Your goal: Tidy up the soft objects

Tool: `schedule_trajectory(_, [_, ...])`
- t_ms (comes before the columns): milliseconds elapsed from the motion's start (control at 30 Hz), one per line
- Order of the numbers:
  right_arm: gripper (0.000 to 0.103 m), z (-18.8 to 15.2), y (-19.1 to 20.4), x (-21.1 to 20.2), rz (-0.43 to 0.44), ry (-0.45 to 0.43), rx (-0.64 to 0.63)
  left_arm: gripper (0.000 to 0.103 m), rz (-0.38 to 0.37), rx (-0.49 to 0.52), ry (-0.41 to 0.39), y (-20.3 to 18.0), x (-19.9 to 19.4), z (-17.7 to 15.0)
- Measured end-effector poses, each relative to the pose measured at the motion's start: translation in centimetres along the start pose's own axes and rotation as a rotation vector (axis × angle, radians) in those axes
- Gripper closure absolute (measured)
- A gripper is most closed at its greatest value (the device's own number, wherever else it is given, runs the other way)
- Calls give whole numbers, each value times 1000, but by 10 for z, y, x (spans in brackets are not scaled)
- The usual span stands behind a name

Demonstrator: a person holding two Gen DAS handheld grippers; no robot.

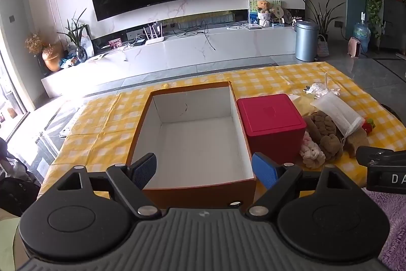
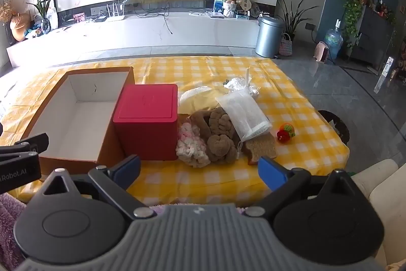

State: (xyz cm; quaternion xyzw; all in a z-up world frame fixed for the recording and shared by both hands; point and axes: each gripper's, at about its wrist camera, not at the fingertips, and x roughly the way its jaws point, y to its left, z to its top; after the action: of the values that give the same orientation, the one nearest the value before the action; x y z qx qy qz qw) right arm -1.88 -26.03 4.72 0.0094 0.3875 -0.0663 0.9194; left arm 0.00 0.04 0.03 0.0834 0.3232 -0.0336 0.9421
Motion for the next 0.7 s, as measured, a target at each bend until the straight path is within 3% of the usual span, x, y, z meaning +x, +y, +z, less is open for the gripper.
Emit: schedule_trajectory(700, [4,-1,2,6,2,13,2,5,-9,-7,22,0,2,-2])
